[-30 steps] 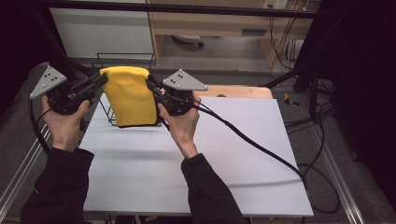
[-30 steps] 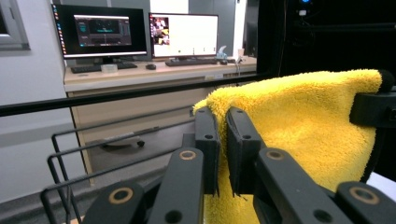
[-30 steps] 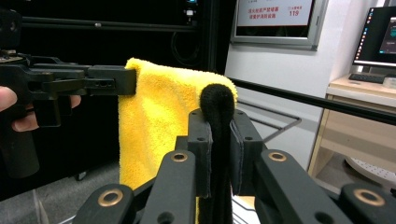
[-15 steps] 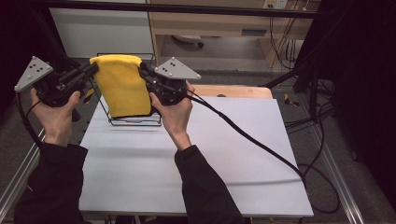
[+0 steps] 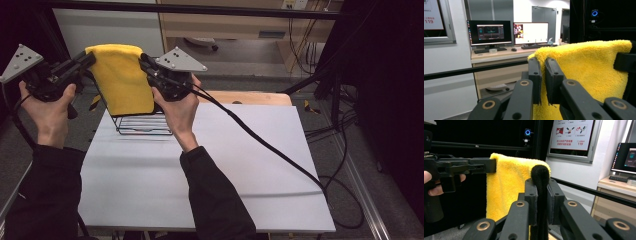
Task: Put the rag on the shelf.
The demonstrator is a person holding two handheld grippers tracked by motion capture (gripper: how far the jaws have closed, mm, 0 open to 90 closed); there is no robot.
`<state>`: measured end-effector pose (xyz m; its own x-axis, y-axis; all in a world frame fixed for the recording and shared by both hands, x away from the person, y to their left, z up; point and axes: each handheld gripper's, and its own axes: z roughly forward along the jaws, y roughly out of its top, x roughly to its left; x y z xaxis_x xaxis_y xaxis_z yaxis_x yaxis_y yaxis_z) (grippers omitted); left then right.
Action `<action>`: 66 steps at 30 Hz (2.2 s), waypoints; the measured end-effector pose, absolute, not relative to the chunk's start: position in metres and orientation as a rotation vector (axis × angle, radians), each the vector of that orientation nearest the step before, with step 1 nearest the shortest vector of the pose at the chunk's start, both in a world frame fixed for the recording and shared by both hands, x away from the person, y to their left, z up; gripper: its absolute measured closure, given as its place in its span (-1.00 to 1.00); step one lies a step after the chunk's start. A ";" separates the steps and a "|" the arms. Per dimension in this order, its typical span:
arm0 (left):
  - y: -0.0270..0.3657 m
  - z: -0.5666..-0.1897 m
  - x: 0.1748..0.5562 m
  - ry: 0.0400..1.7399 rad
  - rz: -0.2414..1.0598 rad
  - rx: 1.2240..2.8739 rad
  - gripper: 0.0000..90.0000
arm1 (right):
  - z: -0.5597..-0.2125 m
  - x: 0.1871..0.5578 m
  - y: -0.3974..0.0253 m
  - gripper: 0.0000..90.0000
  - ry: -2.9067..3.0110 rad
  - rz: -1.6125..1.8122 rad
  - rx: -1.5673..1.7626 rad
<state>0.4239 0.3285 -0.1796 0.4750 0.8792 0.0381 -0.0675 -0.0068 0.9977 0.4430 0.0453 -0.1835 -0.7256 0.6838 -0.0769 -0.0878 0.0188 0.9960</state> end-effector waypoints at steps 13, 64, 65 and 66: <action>0.340 -0.162 0.434 0.797 0.904 1.328 0.86 | -0.159 0.451 0.063 0.81 1.719 1.757 0.572; 0.343 -0.122 0.512 0.823 0.965 1.312 0.86 | -0.124 0.527 0.075 0.81 1.672 1.754 0.613; 0.343 -0.123 0.514 0.824 0.966 1.315 0.86 | -0.127 0.531 0.076 0.81 1.676 1.742 0.615; 0.343 -0.125 0.515 0.827 0.973 1.321 0.86 | -0.128 0.533 0.076 0.81 1.681 1.734 0.616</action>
<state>0.5154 0.3426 -0.1252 0.3900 0.9196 0.0466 -0.1024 -0.0070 0.9947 0.5331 0.0762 -0.1283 -0.6870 0.7199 -0.0990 -0.1212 0.0208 0.9924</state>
